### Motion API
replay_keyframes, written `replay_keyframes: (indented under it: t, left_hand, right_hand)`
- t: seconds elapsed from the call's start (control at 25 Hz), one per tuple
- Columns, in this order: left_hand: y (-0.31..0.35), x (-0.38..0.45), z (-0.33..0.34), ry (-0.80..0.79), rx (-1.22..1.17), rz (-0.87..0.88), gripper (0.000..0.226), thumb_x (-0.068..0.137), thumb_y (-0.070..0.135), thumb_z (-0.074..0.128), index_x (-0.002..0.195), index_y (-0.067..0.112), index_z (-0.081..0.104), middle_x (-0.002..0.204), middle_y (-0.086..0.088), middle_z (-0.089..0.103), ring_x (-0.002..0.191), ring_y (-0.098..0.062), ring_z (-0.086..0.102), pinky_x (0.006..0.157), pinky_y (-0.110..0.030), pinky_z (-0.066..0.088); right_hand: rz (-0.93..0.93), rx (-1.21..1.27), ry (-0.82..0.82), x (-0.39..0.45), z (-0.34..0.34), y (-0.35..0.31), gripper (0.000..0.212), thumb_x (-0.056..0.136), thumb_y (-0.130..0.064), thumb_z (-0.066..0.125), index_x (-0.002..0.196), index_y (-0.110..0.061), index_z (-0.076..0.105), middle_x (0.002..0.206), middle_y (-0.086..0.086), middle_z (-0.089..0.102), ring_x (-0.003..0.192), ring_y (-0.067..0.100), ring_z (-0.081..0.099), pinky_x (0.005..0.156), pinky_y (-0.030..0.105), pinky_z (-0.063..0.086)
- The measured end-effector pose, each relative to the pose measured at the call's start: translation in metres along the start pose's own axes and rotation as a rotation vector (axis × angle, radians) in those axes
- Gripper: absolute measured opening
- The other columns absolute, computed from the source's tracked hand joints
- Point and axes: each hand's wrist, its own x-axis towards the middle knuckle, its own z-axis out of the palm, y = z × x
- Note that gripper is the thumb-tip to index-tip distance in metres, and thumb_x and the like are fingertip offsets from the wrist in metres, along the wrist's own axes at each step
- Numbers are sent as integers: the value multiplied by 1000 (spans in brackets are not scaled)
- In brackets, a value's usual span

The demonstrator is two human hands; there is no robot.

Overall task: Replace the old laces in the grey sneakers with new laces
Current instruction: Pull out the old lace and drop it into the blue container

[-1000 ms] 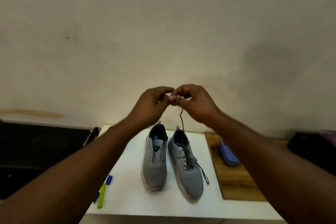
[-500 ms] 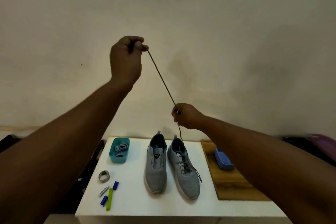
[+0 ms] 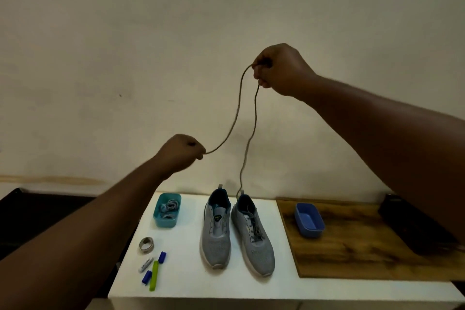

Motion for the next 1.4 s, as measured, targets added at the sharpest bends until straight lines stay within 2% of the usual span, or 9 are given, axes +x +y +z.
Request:
replay_keyframes:
  t: [0.08, 0.16, 0.28, 0.48, 0.64, 0.8, 0.92, 1.24, 1.4]
  left_hand:
    - [19, -1, -6, -76, -100, 40, 35, 100, 16, 52, 132, 20, 65, 131, -3, 66, 118, -17, 58, 97, -31, 42]
    - [60, -1, -19, -113, -363, 126, 39, 104, 29, 47, 143, 27, 54, 136, 3, 63, 123, -13, 57, 107, -37, 40]
    - [134, -2, -42, -185, -468, 272, 38, 103, 50, 49, 133, 29, 60, 123, 9, 71, 116, -13, 66, 101, -37, 49]
    - [189, -4, -59, -116, -574, 294, 24, 107, 32, 47, 109, 20, 69, 92, 6, 70, 94, -15, 71, 89, -37, 53]
    - [183, -16, -57, -210, -747, 231, 24, 108, 27, 46, 111, 18, 67, 91, 5, 70, 95, -19, 71, 94, -39, 53]
    - [193, -26, -53, -306, -871, 220, 25, 108, 24, 45, 115, 20, 68, 99, 4, 71, 98, -19, 70, 95, -39, 52]
    - [205, -33, -49, -353, -919, 251, 24, 108, 22, 46, 117, 19, 68, 98, 5, 71, 94, -17, 70, 91, -36, 52]
    - [215, -26, -49, -163, -931, 369, 24, 106, 12, 49, 122, 14, 66, 110, 0, 75, 100, -15, 71, 88, -31, 56]
    - [221, -25, -53, -159, -905, 357, 24, 106, 13, 48, 123, 11, 66, 110, -2, 75, 95, -15, 70, 84, -31, 58]
  right_hand:
    - [-37, 11, 13, 4, -10, -12, 14, 97, -7, 60, 99, -12, 73, 89, 4, 75, 79, 21, 75, 78, 43, 65]
    - [-97, 0, -30, 7, -17, -22, 12, 97, -12, 64, 102, -14, 75, 90, 2, 76, 78, 17, 73, 73, 35, 64]
    - [-203, -50, -51, 13, -20, -37, 12, 98, -17, 67, 104, -17, 77, 87, -3, 75, 73, 10, 68, 68, 26, 57]
    - [-198, -83, 51, 39, -41, -48, 14, 98, -20, 67, 104, -17, 79, 89, -4, 75, 75, 4, 64, 74, 24, 54]
    - [-47, -80, 155, 53, -51, -26, 15, 98, -17, 64, 98, -19, 79, 91, -4, 74, 83, 9, 68, 75, 28, 56]
    - [131, 43, 171, 47, -41, 12, 15, 97, -19, 66, 88, -17, 78, 84, 1, 75, 75, 13, 68, 69, 31, 58]
    - [231, 91, 139, 31, -24, 39, 15, 97, -21, 68, 86, -15, 77, 81, 3, 75, 74, 15, 67, 62, 25, 52]
    - [261, 353, -149, -23, 8, 27, 22, 102, -11, 55, 120, -13, 67, 108, 11, 73, 93, 21, 71, 88, 38, 59]
    - [34, 749, -258, -42, 16, -5, 34, 105, -26, 57, 139, -26, 56, 127, 6, 68, 121, 27, 64, 106, 45, 48]
